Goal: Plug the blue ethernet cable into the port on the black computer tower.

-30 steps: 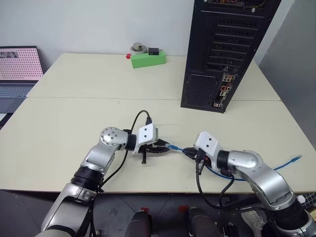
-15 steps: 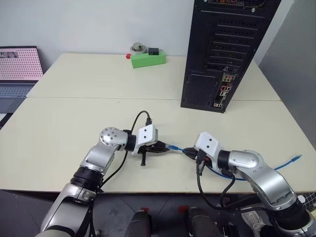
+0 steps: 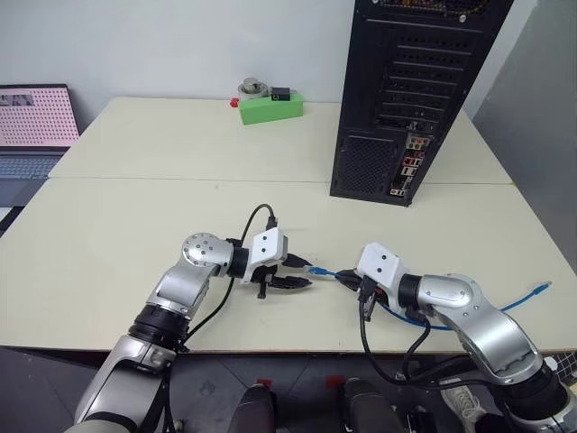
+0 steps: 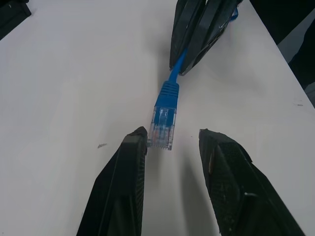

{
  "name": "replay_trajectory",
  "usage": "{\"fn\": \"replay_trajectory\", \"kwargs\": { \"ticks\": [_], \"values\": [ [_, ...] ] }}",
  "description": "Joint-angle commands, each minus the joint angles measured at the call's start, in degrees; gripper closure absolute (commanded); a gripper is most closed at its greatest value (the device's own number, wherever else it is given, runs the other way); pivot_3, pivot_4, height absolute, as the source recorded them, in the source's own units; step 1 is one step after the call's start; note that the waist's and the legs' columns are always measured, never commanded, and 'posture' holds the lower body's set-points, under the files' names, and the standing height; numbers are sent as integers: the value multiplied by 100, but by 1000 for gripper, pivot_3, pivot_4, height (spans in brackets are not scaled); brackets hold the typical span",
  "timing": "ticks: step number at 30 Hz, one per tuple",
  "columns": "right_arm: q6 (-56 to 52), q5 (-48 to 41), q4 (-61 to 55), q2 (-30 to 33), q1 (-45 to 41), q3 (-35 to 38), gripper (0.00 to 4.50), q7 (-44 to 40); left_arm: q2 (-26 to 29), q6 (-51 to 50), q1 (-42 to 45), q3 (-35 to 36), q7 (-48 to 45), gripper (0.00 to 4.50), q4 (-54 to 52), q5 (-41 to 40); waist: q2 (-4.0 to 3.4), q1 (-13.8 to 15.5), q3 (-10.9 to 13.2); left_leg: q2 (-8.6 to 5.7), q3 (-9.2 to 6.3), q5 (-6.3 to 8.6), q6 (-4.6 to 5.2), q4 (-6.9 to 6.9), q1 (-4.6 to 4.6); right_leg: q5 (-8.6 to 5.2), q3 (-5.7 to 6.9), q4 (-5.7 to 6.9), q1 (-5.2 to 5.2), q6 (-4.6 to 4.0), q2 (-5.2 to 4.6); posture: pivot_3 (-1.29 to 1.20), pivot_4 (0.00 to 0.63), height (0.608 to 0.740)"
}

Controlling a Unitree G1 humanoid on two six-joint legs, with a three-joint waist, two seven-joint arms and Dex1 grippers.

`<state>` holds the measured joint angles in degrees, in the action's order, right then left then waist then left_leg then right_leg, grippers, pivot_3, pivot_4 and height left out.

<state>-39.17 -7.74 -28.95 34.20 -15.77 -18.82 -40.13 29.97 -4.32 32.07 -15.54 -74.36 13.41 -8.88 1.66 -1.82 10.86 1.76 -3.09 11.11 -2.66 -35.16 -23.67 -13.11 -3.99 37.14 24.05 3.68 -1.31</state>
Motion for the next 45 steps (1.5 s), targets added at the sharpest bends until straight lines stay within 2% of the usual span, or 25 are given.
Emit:
{"fn": "replay_trajectory", "kwargs": {
  "ticks": [1, 6, 9, 14, 20, 24, 27, 32, 38, 42, 45],
  "values": [
    [129, 55, -138, 72, -38, -6, 4500, -65, -13, 90, 73, 97, 26, 2702, -227, -85, 0, 0, 0, 0, 0, 0, 0, 0, 0, 0, 0, 0, 0, 0, 0, 0, 150, 740],
    [157, 80, -137, 107, -38, -47, 4500, -79, -17, 130, 76, 92, 53, 2702, -209, -61, 0, 0, 0, 0, 0, 0, 0, 0, 0, 0, 0, 0, 0, 0, 0, 0, 150, 740],
    [166, 86, -132, 110, -41, -54, 4500, -95, -1, 166, 73, 69, 53, 3157, -189, -27, 0, 0, 0, 0, 0, 0, 0, 0, 0, 0, 0, 0, 0, 0, 0, 0, 150, 740],
    [175, 109, -120, 94, -40, -56, 4500, -122, -8, 226, 69, 62, 76, 4202, -176, -6, 0, 0, 0, 0, 0, 0, 0, 0, 0, 0, 0, 0, 0, 0, 0, 0, 150, 740],
    [151, 127, -119, 93, -30, -48, 4500, -153, -5, 454, 42, 19, 80, 4204, -146, 103, 0, 1, 0, 0, 0, 0, 0, 0, 0, 0, 0, 0, 0, 0, 0, 0, 150, 740],
    [215, 0, -167, 240, 44, 85, 3498, -356, -39, 757, 1, 37, 119, 4204, -140, 132, 0, 1, 0, 0, 0, 0, 0, 0, 0, 0, 0, -1, 0, 0, 0, 0, 150, 740],
    [100, -272, -275, 417, 120, 401, 2864, -553, -7, 1468, -28, -39, 210, 4204, -48, 362, 0, 3, 0, 0, 0, 0, 0, 0, 0, 0, 0, -1, 0, 0, 0, 0, 150, 740],
    [-620, -1541, -591, 183, 278, 1502, 1671, -612, -78, 3505, -96, -100, 709, 4204, 359, 930, 0, 18, 0, 0, 0, 0, 0, 0, -1, 1, -1, -2, -1, 0, -1, 0, 150, 740],
    [-1500, -2771, -735, -553, 375, 2088, 1656, -164, -221, 6069, -25, 20, 1802, 4204, 1191, 1641, 0, 17, 0, 0, -1, 0, 0, -1, 0, 7, -1, -1, -2, -9, 0, 0, 150, 740],
    [-1652, -2944, -724, -799, 375, 1973, 1656, 155, -251, 6934, -86, 68, 2486, 4204, 1412, 1959, 0, 18, 0, 0, -1, 0, 0, -1, -1, 18, -1, -2, -2, -22, -2, 0, 150, 740],
    [-1692, -3064, -669, -900, 376, 1901, 1656, 262, -217, 7156, -141, 20, 2809, 4204, 1434, 2075, 0, 17, -1, 0, -1, 0, 0, -1, -1, 18, 0, -1, -2, -21, -1, 0, 150, 740]
  ]
}}
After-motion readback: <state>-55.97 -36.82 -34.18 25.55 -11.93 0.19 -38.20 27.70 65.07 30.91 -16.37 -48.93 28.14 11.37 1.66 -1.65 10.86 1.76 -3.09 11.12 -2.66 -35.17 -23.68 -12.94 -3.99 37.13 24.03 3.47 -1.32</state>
